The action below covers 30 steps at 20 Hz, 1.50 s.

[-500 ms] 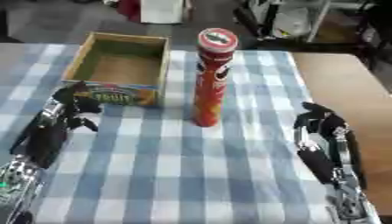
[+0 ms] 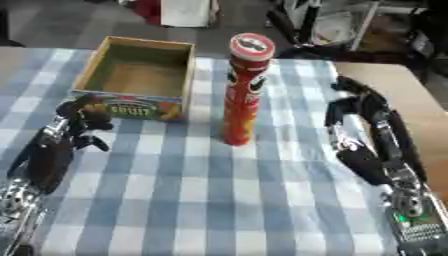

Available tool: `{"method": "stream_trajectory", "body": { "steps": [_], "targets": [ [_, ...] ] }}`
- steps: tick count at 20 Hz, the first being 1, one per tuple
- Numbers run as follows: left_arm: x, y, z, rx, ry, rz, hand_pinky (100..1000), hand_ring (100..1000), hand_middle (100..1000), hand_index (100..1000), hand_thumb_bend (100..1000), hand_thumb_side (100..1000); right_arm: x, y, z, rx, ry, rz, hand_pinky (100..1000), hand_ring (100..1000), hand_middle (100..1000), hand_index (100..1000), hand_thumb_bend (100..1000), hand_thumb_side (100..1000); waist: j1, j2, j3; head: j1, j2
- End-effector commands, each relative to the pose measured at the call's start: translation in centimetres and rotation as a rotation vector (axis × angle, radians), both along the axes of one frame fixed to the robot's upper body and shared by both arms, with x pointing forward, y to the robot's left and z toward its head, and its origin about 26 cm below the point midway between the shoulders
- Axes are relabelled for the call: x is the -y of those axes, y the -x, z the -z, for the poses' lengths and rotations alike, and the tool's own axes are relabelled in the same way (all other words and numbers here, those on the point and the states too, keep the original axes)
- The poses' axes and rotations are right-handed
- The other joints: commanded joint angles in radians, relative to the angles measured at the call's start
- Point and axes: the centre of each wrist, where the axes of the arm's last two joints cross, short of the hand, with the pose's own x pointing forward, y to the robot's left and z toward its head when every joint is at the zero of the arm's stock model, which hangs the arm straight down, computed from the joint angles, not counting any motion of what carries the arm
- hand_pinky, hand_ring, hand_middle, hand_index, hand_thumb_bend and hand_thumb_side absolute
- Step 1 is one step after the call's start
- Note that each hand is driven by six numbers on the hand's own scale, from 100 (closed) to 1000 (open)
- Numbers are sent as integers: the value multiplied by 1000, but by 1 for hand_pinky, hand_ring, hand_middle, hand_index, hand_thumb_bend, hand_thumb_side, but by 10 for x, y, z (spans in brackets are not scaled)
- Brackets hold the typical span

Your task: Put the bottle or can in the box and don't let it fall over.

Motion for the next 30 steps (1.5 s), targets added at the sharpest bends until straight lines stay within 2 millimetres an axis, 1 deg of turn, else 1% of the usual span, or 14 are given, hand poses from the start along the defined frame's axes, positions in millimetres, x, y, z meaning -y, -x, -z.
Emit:
{"method": "stream_trajectory", "body": {
  "steps": [1, 3, 6, 8, 9, 10, 11, 12, 13, 15, 18, 23, 27, 30],
  "targets": [
    [-2, 0, -5, 14, -23, 10, 507, 723, 659, 984, 205, 1000, 4, 2, -41, 84, 111, -59, 821, 856, 903, 979, 100, 746, 1, -17, 4, -21, -9],
    [-1, -1, -5, 15, -21, 13, 507, 723, 659, 984, 205, 1000, 4, 1, -62, 113, 164, -90, 824, 859, 906, 980, 100, 747, 2, -16, 9, -33, -15],
    [0, -1, -5, 18, -19, 14, 507, 723, 659, 984, 205, 1000, 9, -4, -91, 136, 227, -103, 839, 870, 915, 985, 100, 754, 5, -12, 13, -48, -26],
    [0, -1, -6, 19, -18, 15, 507, 723, 659, 984, 205, 1000, 12, -5, -100, 134, 232, -111, 839, 870, 915, 985, 100, 754, 6, -10, 15, -52, -30],
    [0, -1, -6, 19, -18, 15, 507, 723, 659, 984, 205, 1000, 13, -5, -102, 129, 227, -118, 839, 870, 915, 985, 100, 754, 6, -10, 15, -52, -30],
    [0, -1, -5, 16, -21, 15, 508, 724, 659, 984, 206, 1000, 13, -5, -104, 126, 225, -129, 886, 891, 932, 996, 100, 850, 6, -10, 17, -70, -37],
    [3, -2, -5, 14, -20, 28, 508, 724, 659, 984, 206, 1000, 11, -7, -106, 117, 232, -150, 887, 892, 933, 997, 100, 864, 6, -13, 31, -108, -45],
    [6, -2, -5, 14, -18, 44, 508, 724, 659, 984, 207, 1000, 8, -11, -107, 96, 240, -168, 887, 892, 933, 997, 100, 867, 6, -16, 51, -137, -50],
    [8, -2, -6, 14, -16, 58, 508, 725, 659, 984, 207, 1000, 4, -15, -106, 69, 247, -186, 887, 892, 934, 998, 100, 875, 6, -17, 67, -154, -53],
    [12, -3, -6, 13, -12, 77, 508, 725, 659, 983, 207, 1000, -9, -26, -103, 9, 259, -224, 891, 895, 934, 1000, 100, 914, 7, -21, 84, -175, -58],
    [14, -4, -7, 16, -6, 91, 508, 725, 659, 983, 208, 1000, -29, -41, -100, -48, 292, -248, 894, 895, 933, 1000, 100, 944, 10, -19, 96, -193, -67],
    [16, -6, -11, 29, -2, 96, 508, 726, 658, 983, 207, 1000, -56, -65, -109, -104, 352, -241, 917, 911, 944, 1000, 100, 1000, 13, -6, 106, -210, -81],
    [17, -7, -13, 38, -1, 94, 508, 726, 658, 983, 207, 1000, -68, -82, -121, -124, 420, -220, 944, 928, 955, 1000, 100, 1000, 15, 2, 108, -215, -90],
    [17, -8, -14, 40, 1, 94, 508, 726, 658, 982, 207, 1000, -67, -96, -116, -151, 466, -206, 961, 939, 963, 1000, 100, 1000, 16, 2, 108, -223, -93]
  ]
}}
